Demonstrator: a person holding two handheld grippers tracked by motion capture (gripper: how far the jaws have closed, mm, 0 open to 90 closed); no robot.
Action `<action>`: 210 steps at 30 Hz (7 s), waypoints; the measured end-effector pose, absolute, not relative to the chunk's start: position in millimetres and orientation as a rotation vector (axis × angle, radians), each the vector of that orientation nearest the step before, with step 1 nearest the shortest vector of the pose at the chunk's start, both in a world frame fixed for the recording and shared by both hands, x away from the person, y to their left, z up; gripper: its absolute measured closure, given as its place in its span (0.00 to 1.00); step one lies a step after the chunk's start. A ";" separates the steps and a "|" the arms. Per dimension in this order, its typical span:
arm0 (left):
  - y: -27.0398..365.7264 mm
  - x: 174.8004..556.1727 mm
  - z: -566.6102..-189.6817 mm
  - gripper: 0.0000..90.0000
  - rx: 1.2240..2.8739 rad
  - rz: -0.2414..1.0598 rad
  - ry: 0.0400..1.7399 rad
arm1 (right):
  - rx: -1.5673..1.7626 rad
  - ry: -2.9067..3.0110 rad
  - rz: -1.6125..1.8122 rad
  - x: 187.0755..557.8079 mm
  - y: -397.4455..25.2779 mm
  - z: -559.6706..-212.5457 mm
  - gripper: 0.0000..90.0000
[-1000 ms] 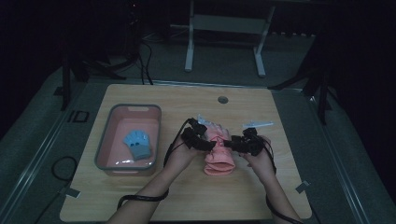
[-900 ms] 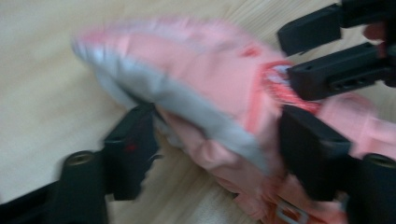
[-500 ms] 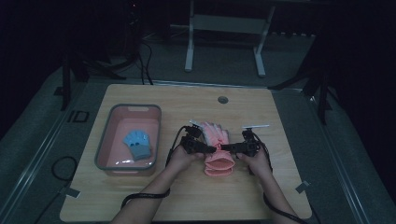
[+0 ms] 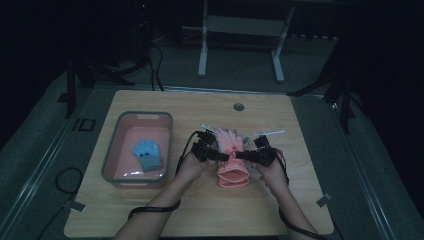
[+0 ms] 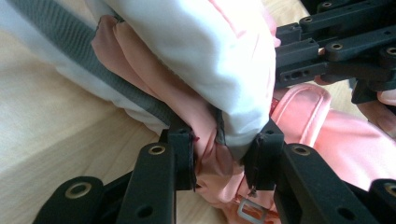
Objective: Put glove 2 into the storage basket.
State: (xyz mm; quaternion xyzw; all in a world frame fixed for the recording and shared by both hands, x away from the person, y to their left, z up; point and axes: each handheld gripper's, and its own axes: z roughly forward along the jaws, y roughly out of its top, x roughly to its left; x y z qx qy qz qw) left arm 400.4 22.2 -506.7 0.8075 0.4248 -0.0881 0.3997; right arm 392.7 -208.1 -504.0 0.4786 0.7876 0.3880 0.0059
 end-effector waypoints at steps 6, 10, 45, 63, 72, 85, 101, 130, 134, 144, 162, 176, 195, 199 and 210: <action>31.7 397.2 -477.8 0.76 2.051 -0.183 1.043 | 1.441 2.438 1.243 387.7 -200.5 -478.3 0.84; 41.2 394.8 -460.2 0.76 2.052 -0.157 1.039 | 1.416 2.426 1.283 386.2 -193.4 -462.9 0.84; 197.8 375.8 -394.1 0.76 2.077 -0.024 1.148 | 1.217 2.538 1.381 396.4 -35.5 -409.4 0.84; 275.0 367.2 -417.0 0.76 2.034 0.043 1.332 | 1.140 2.647 1.398 413.1 55.9 -437.4 0.84; 288.5 372.2 -450.0 0.76 2.028 -0.005 1.401 | 1.142 2.704 1.296 419.8 79.7 -465.4 0.84; 278.4 373.2 -478.1 0.76 2.033 -0.056 1.462 | 1.143 2.772 1.024 417.8 85.7 -482.2 0.79; 273.7 380.2 -481.0 0.42 1.995 0.124 1.491 | 1.011 2.758 1.249 417.5 59.8 -465.2 0.27; 254.5 332.3 -441.0 0.03 1.860 0.372 1.289 | 1.013 2.702 1.435 405.7 -9.6 -455.1 0.21; 243.7 316.6 -433.3 0.03 1.858 0.392 1.227 | 1.003 2.699 1.441 402.6 -17.1 -454.2 0.20; 212.0 296.4 -424.8 0.03 1.855 0.390 1.098 | 0.996 2.682 1.460 393.3 -39.9 -450.3 0.20; 143.8 270.7 -439.8 0.03 1.929 0.345 0.883 | 0.898 2.722 1.465 371.3 -93.7 -470.1 0.20; 101.9 262.7 -471.6 0.03 2.009 0.264 0.772 | 0.877 2.723 1.451 358.2 -129.9 -499.1 0.18; 71.8 264.3 -512.7 0.03 2.073 0.183 0.684 | 0.881 2.684 1.402 343.1 -179.1 -530.0 0.16; 66.0 263.8 -518.2 0.03 2.055 0.149 0.659 | 0.889 2.636 1.413 341.1 -189.8 -530.7 0.16; 55.4 264.5 -533.7 0.03 2.081 0.127 0.643 | 0.945 2.626 1.375 328.8 -213.9 -543.0 0.16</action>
